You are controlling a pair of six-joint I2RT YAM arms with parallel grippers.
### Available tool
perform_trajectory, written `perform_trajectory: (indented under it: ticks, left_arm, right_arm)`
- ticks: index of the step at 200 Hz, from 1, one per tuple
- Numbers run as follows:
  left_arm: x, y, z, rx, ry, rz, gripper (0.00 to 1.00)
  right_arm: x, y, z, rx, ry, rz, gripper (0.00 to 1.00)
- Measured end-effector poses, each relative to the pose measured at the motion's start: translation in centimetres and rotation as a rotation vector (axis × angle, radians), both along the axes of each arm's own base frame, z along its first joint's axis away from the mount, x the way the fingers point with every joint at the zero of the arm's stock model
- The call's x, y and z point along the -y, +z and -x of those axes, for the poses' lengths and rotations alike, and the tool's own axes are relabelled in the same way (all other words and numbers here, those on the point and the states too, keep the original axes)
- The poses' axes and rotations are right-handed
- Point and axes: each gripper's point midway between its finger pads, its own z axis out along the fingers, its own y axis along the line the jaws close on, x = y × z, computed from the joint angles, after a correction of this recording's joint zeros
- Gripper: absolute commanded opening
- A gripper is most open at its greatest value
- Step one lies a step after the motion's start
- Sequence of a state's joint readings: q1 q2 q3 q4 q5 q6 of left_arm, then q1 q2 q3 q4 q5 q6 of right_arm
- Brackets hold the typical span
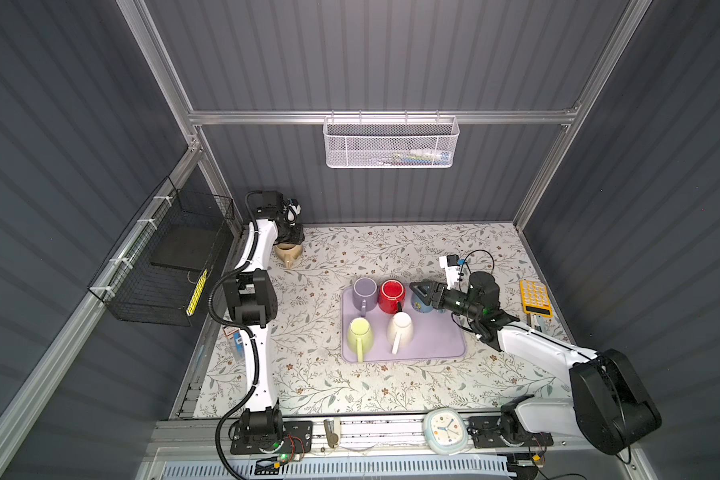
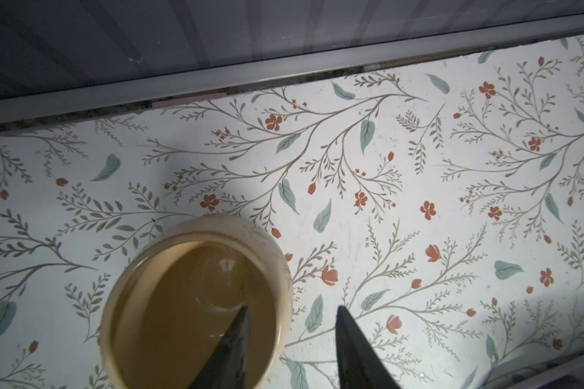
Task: Turn the mug right side up
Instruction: 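Carry the beige mug with the left gripper to the far table corner and lower it, then open the left gripper to release the beige mug upright on the table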
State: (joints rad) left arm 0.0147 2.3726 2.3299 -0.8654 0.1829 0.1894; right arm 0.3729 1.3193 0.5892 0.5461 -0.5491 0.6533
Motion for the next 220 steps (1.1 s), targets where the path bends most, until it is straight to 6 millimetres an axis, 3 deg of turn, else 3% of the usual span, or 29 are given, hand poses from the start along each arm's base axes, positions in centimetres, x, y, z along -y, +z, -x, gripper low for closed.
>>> perform_trajectory:
  ticks: [85,154,220]
  left_arm:
    - [0.8,7.7,2.7,0.136,-0.009,0.013,0.45]
    - [3.6,8.8,6.8,0.141,-0.048,0.001,0.45]
    - [6.7,10.7,12.1,0.165,-0.096,-0.033,0.45]
  right_arm:
    - [0.1,-0.6,0.0,-0.022,-0.007,0.013,0.58]
    - [0.3,-0.5,0.2,-0.023,-0.012,0.020,0.58]
    - [0.4,-0.4,0.2,-0.017,-0.016,0.028,0.58]
